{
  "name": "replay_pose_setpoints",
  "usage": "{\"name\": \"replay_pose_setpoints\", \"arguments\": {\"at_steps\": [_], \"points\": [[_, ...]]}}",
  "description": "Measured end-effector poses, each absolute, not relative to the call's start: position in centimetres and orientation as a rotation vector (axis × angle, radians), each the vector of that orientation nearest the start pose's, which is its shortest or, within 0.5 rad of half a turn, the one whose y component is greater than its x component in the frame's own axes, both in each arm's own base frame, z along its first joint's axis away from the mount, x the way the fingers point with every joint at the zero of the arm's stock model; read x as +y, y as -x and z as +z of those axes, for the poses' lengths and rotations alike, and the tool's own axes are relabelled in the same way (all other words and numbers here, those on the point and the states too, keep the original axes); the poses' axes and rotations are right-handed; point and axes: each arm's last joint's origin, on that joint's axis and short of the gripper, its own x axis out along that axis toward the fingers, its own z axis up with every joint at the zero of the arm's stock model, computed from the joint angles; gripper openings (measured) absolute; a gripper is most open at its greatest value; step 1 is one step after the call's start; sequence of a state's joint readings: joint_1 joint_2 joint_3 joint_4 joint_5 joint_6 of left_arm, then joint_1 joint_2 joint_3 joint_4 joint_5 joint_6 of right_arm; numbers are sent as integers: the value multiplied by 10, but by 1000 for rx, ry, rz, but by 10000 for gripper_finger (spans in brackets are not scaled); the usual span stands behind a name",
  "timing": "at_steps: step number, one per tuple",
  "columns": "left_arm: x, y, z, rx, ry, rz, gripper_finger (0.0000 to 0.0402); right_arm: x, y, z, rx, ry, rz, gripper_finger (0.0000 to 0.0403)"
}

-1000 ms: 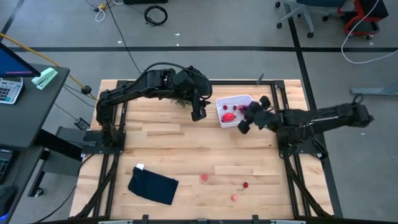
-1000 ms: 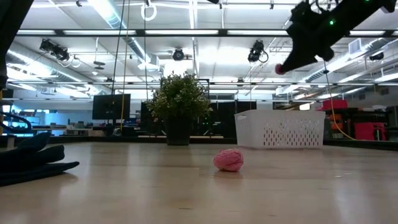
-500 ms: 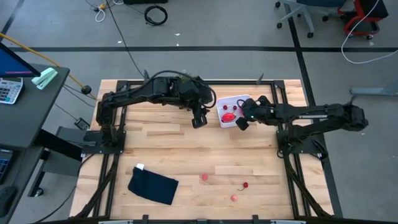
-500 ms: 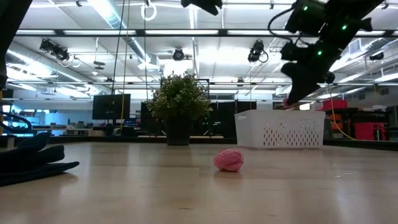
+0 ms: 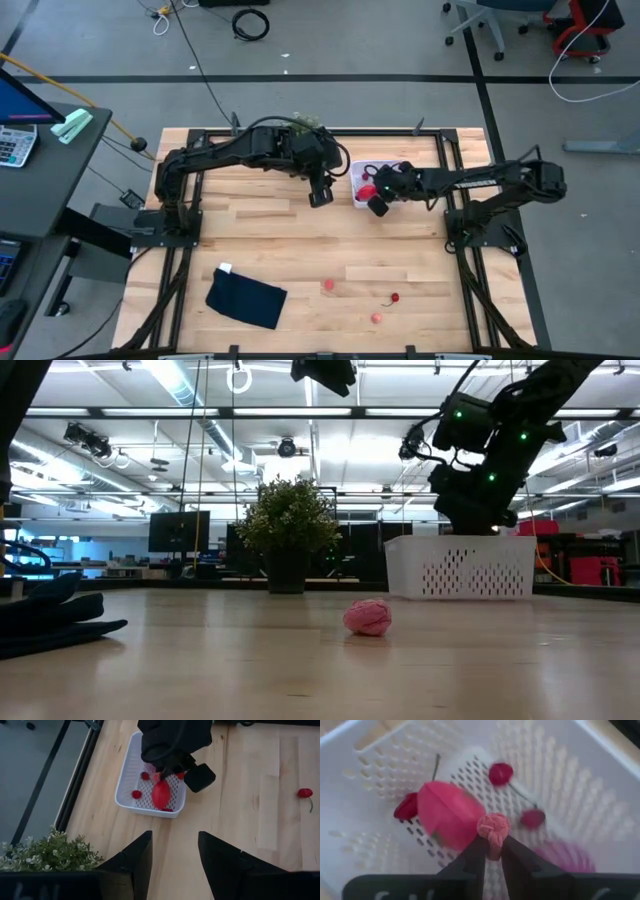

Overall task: Pick and placing Produce into tupperware
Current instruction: Put the top peach into the bin, then put the cherry into the bin

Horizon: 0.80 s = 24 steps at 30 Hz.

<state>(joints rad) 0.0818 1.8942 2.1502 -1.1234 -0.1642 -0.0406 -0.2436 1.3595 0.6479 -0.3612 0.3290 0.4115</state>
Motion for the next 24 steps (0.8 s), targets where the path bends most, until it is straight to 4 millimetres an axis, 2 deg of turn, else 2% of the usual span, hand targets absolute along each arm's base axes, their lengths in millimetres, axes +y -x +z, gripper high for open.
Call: {"name": "replay_pose_setpoints", "arguments": {"at_steps": [8, 15, 19, 24], "points": [[36, -386, 400, 863, 2, 248, 160, -70, -223, 168, 953, -293, -727, 124], [34, -387, 400, 859, 33, 257, 162, -67, -214, 194, 839, -281, -691, 142], [26, -387, 400, 856, 99, 273, 162, -58, -204, 215, 748, -368, -565, 140], [6, -389, 397, 860, 168, 268, 162, -37, -190, 235, 686, -561, -322, 137]]}}
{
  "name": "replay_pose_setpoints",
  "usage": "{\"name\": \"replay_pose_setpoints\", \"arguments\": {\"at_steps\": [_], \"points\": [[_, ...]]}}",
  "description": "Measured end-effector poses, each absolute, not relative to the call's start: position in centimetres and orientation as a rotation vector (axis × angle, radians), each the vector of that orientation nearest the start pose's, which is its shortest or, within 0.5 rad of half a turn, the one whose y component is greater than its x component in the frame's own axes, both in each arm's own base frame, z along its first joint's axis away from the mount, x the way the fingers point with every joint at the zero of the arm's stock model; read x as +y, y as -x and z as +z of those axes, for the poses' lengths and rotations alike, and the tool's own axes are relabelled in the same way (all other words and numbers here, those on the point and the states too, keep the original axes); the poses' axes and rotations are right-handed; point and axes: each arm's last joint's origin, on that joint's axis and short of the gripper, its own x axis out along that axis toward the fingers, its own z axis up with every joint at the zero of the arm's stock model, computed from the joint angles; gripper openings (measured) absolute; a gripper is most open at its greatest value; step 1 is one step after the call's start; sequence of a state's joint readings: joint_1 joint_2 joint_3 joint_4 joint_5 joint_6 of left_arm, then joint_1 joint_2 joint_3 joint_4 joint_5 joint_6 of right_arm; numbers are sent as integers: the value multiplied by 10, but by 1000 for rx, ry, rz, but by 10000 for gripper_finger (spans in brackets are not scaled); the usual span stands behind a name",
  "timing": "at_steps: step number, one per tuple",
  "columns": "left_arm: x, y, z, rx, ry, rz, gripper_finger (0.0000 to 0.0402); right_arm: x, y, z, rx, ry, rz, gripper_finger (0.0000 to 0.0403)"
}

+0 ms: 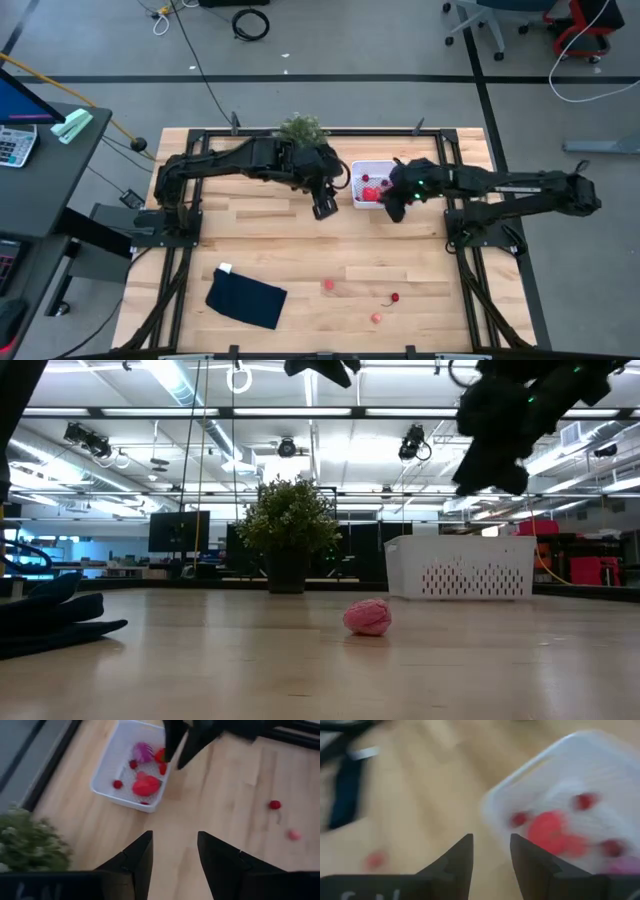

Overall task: Pick and placing Produce into tupperware
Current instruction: Put the cherry into the bin

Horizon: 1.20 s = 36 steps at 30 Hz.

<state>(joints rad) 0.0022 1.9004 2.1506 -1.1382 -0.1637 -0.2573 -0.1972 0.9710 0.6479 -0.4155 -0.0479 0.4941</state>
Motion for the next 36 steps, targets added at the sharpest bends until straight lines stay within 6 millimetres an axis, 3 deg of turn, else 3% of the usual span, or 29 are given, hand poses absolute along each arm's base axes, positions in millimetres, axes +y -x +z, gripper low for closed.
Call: {"name": "replay_pose_setpoints", "arguments": {"at_steps": [3, 9, 17, 21, 28, 36], "points": [[-12, -392, 393, 871, 187, 246, 159, -17, -183, 241, 719, -603, -159, 137], [-66, -394, 371, 1000, 112, 145, 148, 33, -176, 241, 820, -497, 105, 136], [-147, -400, 325, 1122, 125, 91, 140, 98, -170, 228, 868, -386, 146, 135], [-174, -405, 296, 1180, 91, 114, 144, 128, -165, 214, 926, -317, 205, 134], [-192, -414, 251, 1276, 28, 148, 166, 165, -156, 177, 1035, -31, 283, 144], [-183, -418, 238, 1333, 7, 182, 183, 178, -173, 152, 1017, -76, 202, 183]]}}
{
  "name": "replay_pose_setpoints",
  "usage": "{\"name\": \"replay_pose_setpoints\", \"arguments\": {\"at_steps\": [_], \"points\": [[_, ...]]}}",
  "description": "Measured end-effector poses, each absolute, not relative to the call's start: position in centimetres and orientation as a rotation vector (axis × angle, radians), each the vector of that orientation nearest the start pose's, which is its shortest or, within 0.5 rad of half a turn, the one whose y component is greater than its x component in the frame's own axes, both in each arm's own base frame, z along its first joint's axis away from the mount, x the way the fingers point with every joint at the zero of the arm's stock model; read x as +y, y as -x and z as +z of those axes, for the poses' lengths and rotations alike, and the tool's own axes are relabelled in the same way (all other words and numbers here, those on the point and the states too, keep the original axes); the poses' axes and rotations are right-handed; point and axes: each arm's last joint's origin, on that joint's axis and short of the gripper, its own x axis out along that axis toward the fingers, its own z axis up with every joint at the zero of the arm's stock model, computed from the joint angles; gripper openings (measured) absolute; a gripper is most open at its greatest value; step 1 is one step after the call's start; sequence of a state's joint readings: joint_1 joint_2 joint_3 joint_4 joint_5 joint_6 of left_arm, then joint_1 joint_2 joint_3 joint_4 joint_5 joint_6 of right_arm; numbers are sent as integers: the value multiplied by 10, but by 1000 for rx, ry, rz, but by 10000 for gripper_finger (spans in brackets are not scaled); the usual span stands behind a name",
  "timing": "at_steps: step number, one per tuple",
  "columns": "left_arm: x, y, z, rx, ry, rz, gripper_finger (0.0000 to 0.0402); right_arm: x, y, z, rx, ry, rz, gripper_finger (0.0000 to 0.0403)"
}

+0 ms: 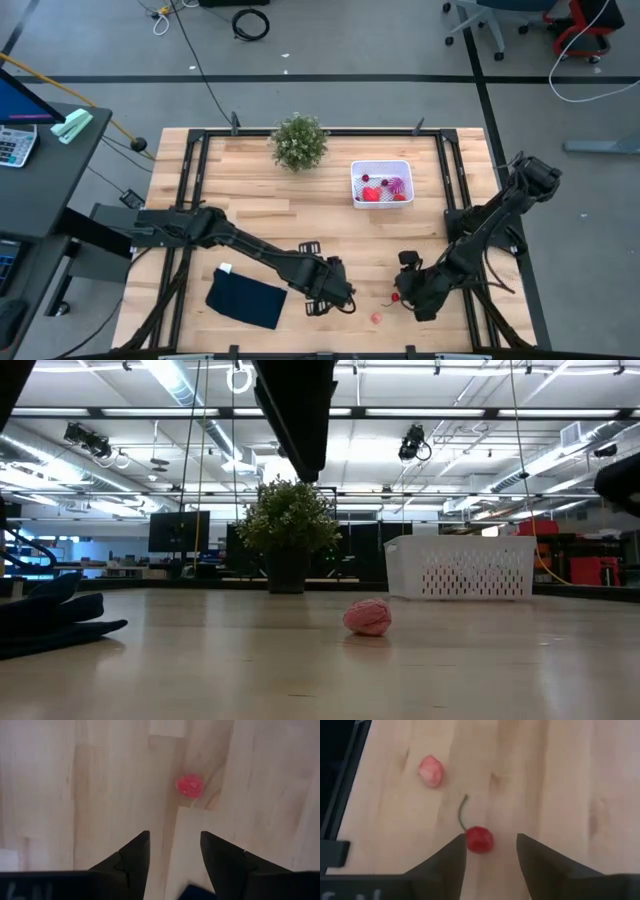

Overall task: Pick and placing Produce into tupperware
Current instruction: Put the cherry into the bin

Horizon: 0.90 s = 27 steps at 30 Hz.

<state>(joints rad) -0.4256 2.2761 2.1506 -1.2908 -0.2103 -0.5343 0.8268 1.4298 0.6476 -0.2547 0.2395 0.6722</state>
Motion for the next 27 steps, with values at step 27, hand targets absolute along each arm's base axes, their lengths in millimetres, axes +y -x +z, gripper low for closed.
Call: {"name": "replay_pose_setpoints", "arguments": {"at_steps": [27], "points": [[-173, -422, 238, 1343, 13, 200, 175, 187, -182, 122, 1041, -29, 168, 205]]}}
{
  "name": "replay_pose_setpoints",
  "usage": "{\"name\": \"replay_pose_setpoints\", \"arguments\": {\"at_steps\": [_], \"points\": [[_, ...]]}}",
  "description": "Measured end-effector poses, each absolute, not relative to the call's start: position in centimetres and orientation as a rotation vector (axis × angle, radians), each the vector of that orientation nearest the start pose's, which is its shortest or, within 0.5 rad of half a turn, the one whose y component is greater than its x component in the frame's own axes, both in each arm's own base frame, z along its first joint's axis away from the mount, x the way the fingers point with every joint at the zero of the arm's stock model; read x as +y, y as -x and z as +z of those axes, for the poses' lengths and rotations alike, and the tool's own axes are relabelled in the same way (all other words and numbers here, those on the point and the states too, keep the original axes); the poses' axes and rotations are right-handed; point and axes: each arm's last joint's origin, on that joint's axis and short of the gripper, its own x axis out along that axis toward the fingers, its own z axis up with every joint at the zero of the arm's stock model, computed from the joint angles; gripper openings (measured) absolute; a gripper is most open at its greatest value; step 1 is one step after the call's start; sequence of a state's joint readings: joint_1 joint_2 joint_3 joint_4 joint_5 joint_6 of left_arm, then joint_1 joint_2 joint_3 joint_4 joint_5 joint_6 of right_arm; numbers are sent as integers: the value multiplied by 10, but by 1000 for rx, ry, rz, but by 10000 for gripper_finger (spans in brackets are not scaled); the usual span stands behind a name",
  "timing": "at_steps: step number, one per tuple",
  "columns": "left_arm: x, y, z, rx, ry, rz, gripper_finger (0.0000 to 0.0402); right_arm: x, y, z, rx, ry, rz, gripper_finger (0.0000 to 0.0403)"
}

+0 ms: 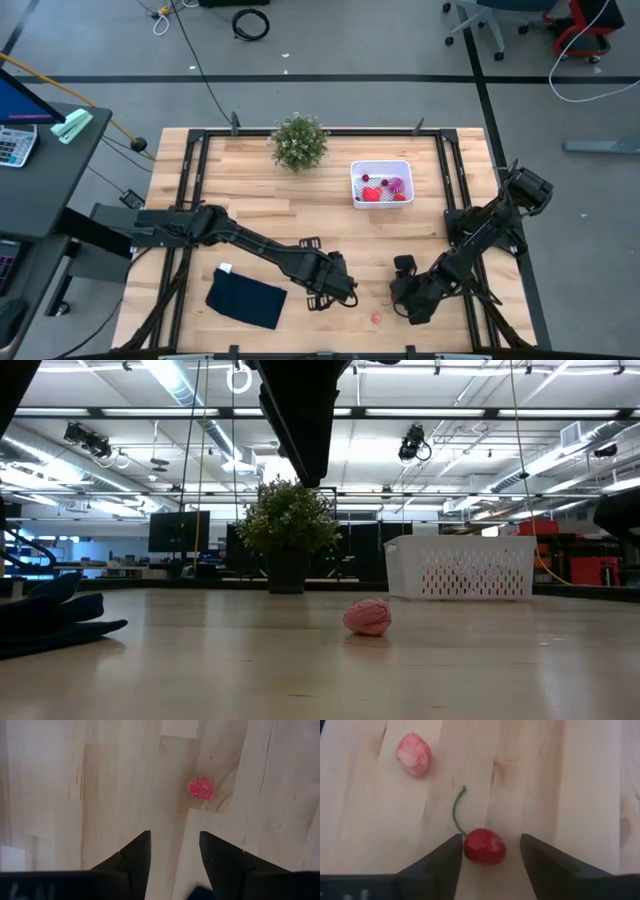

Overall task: Pick and placing Produce into tupperware
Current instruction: Put the cherry into the bin

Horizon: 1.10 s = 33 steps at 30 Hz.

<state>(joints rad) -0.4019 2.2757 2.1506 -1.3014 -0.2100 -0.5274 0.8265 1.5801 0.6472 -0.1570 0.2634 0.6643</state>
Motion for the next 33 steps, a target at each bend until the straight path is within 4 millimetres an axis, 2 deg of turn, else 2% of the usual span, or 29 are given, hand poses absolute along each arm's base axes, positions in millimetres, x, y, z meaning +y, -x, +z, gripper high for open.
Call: {"name": "replay_pose_setpoints", "arguments": {"at_steps": [7, 11, 18, 21, 26, 29, 33], "points": [[-173, -421, 238, 1344, 13, 201, 174, 187, -183, 119, 1041, -22, 160, 135], [-173, -421, 238, 1345, 3, 193, 172, 185, -184, 128, 992, -24, 148, 101], [-171, -422, 238, 1350, -41, 159, 170, 170, -188, 153, 896, -17, 108, 100], [-167, -424, 238, 1351, -35, 165, 168, 156, -188, 166, 847, 58, 49, 106], [-161, -426, 238, 1351, -27, 176, 167, 120, -184, 187, 797, 211, -145, 104], [-158, -427, 239, 1350, -21, 183, 165, 95, -183, 201, 752, 214, -294, 102], [-153, -430, 239, 1341, -9, 190, 165, 62, -184, 220, 631, 129, -542, 105]]}}
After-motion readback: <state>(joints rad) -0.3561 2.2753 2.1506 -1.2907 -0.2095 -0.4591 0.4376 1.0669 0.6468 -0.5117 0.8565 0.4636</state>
